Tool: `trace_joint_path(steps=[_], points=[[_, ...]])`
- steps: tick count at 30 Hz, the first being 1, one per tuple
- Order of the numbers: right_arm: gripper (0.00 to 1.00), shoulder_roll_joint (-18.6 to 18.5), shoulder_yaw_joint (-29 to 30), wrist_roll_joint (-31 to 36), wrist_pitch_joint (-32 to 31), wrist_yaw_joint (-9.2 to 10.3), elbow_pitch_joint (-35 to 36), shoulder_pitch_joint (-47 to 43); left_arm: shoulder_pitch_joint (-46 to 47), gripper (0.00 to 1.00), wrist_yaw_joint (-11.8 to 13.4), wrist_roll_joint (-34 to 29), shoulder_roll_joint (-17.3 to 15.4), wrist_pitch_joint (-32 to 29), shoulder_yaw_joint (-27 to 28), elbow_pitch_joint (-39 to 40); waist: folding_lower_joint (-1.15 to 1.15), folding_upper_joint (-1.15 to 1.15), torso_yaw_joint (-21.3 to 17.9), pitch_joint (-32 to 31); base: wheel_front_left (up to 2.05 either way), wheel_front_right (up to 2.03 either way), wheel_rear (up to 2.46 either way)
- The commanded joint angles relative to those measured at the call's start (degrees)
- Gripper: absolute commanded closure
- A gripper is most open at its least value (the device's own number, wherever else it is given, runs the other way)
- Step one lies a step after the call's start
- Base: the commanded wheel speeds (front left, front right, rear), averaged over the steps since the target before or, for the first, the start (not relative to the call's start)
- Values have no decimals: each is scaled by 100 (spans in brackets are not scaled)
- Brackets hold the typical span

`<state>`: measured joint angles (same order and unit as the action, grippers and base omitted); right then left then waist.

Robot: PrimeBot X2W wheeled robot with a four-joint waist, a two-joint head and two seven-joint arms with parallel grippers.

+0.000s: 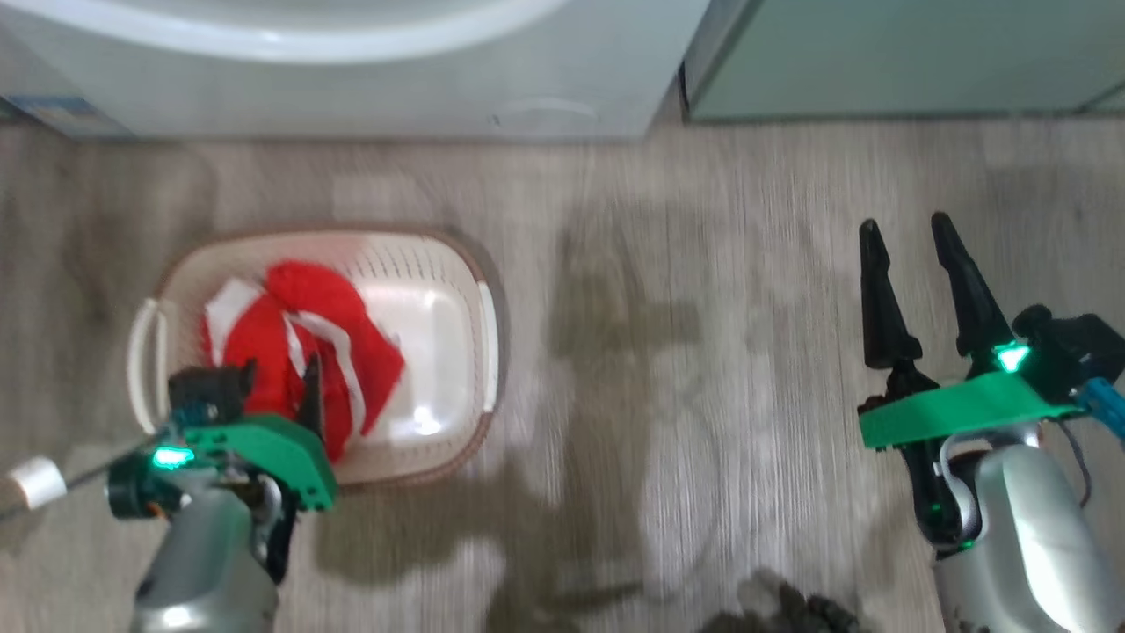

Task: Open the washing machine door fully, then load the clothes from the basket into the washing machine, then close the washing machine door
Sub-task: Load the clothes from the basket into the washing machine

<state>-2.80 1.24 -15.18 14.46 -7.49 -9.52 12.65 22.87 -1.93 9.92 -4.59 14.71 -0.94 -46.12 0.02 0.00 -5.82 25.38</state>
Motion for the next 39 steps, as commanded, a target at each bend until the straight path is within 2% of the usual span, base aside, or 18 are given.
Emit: trace_joint_path(steps=[1,7,13,20,29,39], points=[[0,-8,-170,5,54,0,225,120,213,0,-28,-72,-223,29,189,-175,-2,0,-195,608,0,0,0],[0,-8,-258,15,54,0,359,262,946,0,-26,-195,-591,29,170,-1323,-2,0,-427,1248,0,0,0],[0,-8,-272,-90,54,0,459,356,1508,0,101,-172,-845,29,234,-2030,-2,0,-599,1721,0,0,0],[0,-8,-385,-233,54,0,520,423,1790,0,229,-164,-1113,23,228,-2537,-2,0,-824,1963,0,0,0],[0,-8,-617,-463,54,0,638,550,2080,0,570,-165,-1666,-122,214,-2741,-2,0,-1160,2470,0,0,0],[0,-8,-879,-705,54,0,653,748,2267,0,246,-60,-2142,-514,187,-2780,-2,0,-1493,2870,0,0,0]])
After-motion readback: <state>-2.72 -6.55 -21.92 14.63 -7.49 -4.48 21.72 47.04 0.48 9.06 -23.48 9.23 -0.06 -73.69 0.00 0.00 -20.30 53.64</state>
